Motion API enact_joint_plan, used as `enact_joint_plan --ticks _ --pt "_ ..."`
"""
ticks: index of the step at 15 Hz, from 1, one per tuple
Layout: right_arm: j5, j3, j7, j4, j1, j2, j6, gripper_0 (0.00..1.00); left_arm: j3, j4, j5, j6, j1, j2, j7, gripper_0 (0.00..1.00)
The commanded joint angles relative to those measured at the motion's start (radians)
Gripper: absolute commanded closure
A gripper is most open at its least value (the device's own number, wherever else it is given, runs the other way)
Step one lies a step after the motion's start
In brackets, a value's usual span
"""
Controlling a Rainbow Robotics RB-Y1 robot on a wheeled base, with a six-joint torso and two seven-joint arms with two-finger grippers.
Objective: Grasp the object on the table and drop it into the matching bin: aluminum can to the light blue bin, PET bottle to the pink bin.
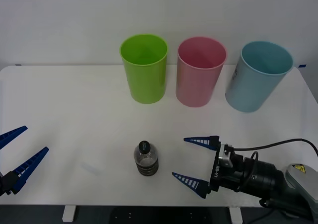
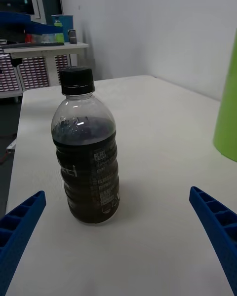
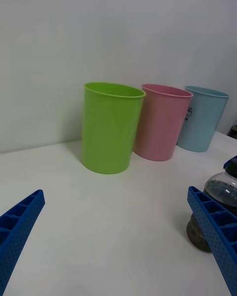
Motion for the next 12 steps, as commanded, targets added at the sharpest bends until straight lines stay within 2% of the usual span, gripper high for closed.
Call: enact_joint_plan --ticks 1,12 --pt "0.0 0.043 0.005 0.0 -0.012 0.0 0.04 0.0 0.0 0.0 0.0 0.0 0.0 0.0 0.0 0.0" --pt "-0.05 0.252 0.039 0.0 -0.095 0.003 0.254 0.0 0.0 0.0 0.0 0.0 0.0 0.0 0.0 0.0"
